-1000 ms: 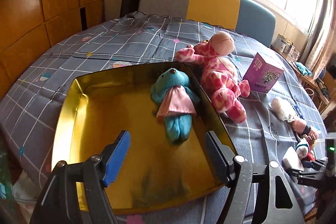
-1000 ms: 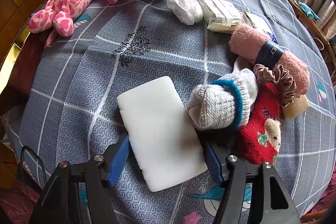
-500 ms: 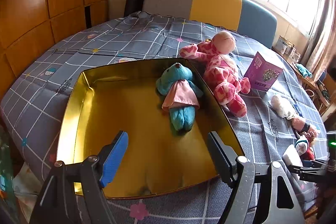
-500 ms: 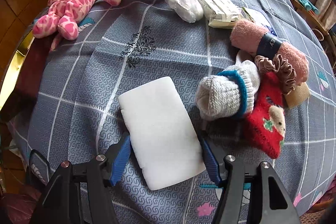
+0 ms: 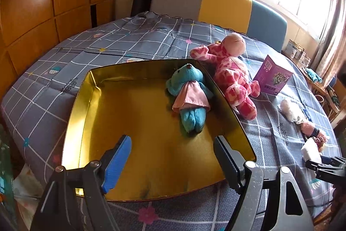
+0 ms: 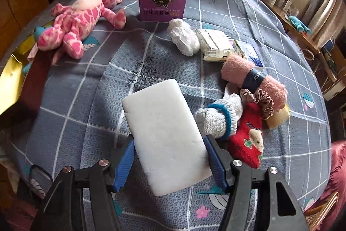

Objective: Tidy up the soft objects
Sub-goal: 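Carry the white sponge block with the right tool to the gold tray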

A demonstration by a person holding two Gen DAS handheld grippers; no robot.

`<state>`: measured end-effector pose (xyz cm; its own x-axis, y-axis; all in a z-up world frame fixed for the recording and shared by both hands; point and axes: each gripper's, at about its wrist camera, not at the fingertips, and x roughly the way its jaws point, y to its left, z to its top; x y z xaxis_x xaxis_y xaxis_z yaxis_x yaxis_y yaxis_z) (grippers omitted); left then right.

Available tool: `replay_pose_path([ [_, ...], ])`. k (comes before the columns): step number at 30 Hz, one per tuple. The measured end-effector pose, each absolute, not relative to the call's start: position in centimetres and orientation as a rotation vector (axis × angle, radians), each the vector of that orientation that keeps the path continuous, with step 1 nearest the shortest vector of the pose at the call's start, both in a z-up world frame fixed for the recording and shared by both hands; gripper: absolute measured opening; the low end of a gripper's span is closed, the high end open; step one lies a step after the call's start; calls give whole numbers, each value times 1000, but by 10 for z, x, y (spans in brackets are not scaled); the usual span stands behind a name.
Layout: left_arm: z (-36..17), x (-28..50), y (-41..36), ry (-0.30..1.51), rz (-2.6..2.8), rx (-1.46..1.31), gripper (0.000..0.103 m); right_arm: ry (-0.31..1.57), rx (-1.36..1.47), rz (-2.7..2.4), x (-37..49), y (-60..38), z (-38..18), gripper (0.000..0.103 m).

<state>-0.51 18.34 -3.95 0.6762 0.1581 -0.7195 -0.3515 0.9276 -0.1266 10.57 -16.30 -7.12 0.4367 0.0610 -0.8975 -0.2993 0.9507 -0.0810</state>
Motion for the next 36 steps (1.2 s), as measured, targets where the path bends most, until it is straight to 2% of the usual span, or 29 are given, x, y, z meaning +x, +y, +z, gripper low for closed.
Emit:
replay_pose_path([
  [15, -42, -17, 193, 771, 302, -297, 83, 940, -218, 372, 81, -116, -18, 64],
  [29, -37, -32, 234, 741, 401, -349, 83, 896, -326, 730, 73, 43, -15, 64],
  [36, -36, -41, 253, 724, 446, -370, 83, 909, -368, 835, 86, 109, -34, 64],
])
